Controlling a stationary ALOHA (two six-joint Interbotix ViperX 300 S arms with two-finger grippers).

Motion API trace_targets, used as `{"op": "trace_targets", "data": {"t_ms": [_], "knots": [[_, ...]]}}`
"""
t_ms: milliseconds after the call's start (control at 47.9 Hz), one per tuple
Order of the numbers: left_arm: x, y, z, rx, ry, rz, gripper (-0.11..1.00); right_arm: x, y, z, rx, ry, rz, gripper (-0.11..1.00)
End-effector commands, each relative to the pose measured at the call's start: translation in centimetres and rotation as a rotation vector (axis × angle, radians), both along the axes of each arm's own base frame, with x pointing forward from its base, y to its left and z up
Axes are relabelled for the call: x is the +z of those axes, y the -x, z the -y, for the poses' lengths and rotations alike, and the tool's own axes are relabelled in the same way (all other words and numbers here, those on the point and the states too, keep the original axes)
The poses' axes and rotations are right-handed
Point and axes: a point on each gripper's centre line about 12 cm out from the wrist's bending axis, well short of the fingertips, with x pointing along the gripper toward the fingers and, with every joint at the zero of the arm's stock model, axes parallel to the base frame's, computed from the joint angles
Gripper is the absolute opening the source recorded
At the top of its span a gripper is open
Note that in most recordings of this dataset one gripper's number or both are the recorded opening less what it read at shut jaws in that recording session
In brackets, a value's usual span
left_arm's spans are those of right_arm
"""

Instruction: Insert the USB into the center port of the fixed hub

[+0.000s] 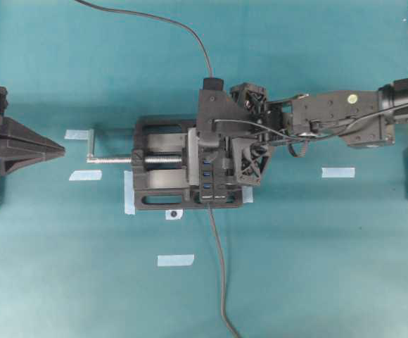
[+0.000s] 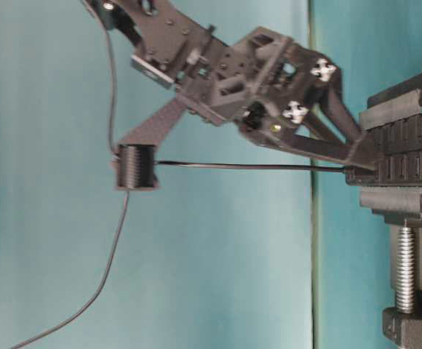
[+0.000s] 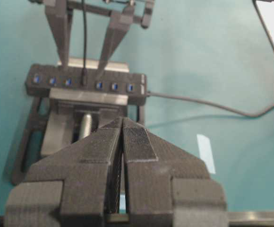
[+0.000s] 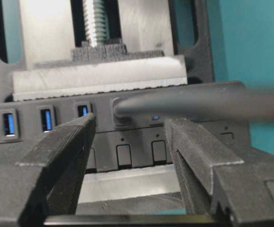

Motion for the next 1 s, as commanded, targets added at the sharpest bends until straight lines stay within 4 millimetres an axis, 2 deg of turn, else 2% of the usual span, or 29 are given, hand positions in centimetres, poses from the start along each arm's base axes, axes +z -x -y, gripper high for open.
{"op": "trace_targets", "data": {"t_ms": [0, 981], "knots": [[0.5, -0.1, 0.0, 0.000, 0.001, 0.014, 0.00, 2.2, -0.1, -0.1, -0.003, 0.001, 0.054, 0.71], [0.5, 0.5, 0.0, -0.001, 0.000, -0.011, 0.00, 6.6, 4.1, -0.5, 0.004, 0.012, 0.181, 0.71]]}}
